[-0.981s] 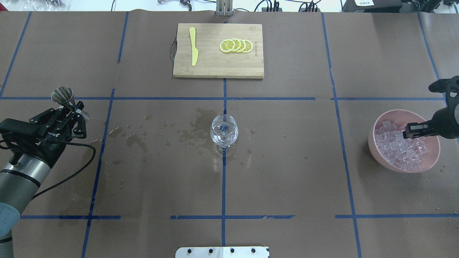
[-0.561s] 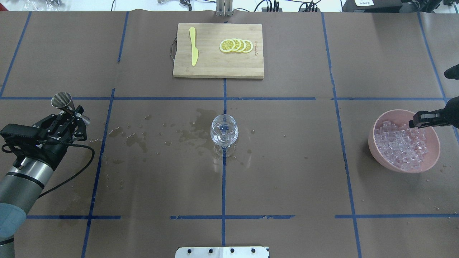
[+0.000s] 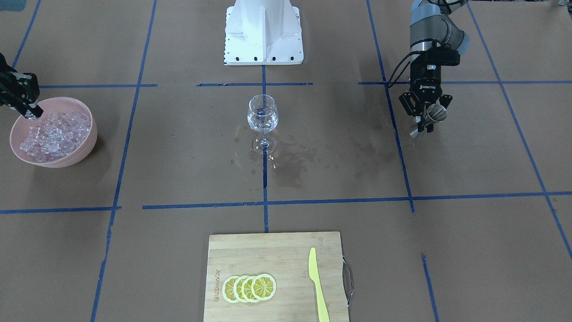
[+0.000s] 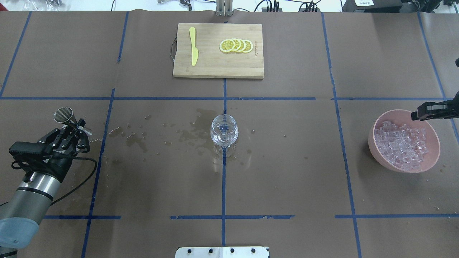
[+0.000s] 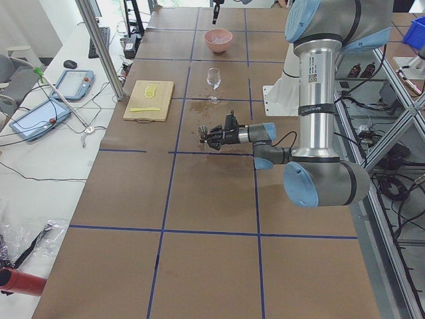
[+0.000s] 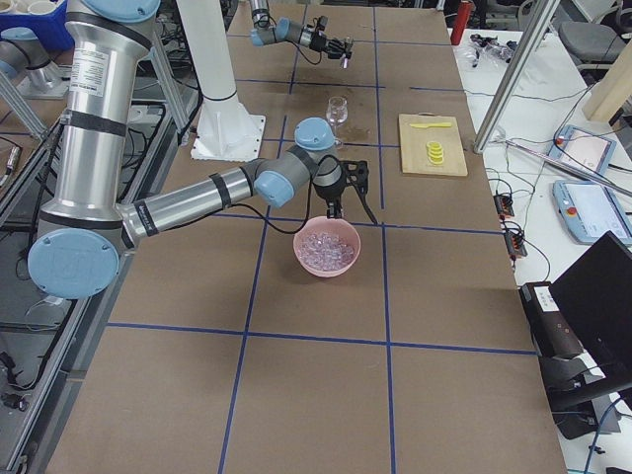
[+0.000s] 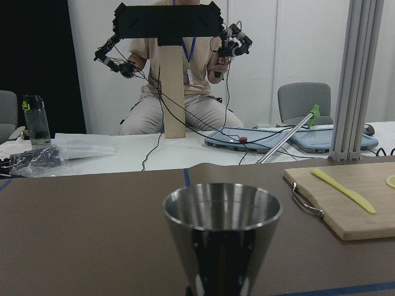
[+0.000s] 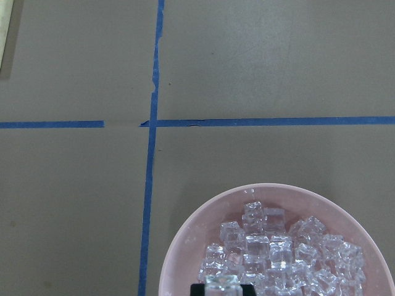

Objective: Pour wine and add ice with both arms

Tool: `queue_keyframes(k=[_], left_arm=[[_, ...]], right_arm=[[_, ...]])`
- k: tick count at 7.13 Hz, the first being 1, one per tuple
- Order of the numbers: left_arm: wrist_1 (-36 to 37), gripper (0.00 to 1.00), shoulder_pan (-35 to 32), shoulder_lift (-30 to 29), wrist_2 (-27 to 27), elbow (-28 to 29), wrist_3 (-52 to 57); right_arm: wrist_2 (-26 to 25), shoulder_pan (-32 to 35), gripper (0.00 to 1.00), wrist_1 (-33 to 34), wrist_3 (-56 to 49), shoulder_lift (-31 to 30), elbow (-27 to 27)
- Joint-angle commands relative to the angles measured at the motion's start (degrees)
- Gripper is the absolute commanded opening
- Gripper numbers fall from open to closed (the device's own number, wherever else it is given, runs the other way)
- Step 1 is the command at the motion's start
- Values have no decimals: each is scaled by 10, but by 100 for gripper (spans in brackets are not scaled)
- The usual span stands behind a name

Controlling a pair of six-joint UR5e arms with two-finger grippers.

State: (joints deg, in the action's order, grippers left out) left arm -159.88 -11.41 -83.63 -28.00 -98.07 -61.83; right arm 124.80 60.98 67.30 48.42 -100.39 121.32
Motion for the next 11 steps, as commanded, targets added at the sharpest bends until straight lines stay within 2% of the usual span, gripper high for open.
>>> queue_keyframes(k=[1, 4, 6, 11], left_arm=[[1, 0, 34, 0, 24, 24, -43], [0, 0, 60, -3, 79, 51, -55], [1, 0, 66, -5, 88, 60, -63], [1, 21, 73, -30, 92, 86, -63]], right_arm=[[31, 8, 0, -3, 5, 13, 12], [31, 16, 0, -15, 9, 33, 24], [30, 22, 0, -43, 23, 41, 23], [30, 26, 0, -48, 46, 65, 23]])
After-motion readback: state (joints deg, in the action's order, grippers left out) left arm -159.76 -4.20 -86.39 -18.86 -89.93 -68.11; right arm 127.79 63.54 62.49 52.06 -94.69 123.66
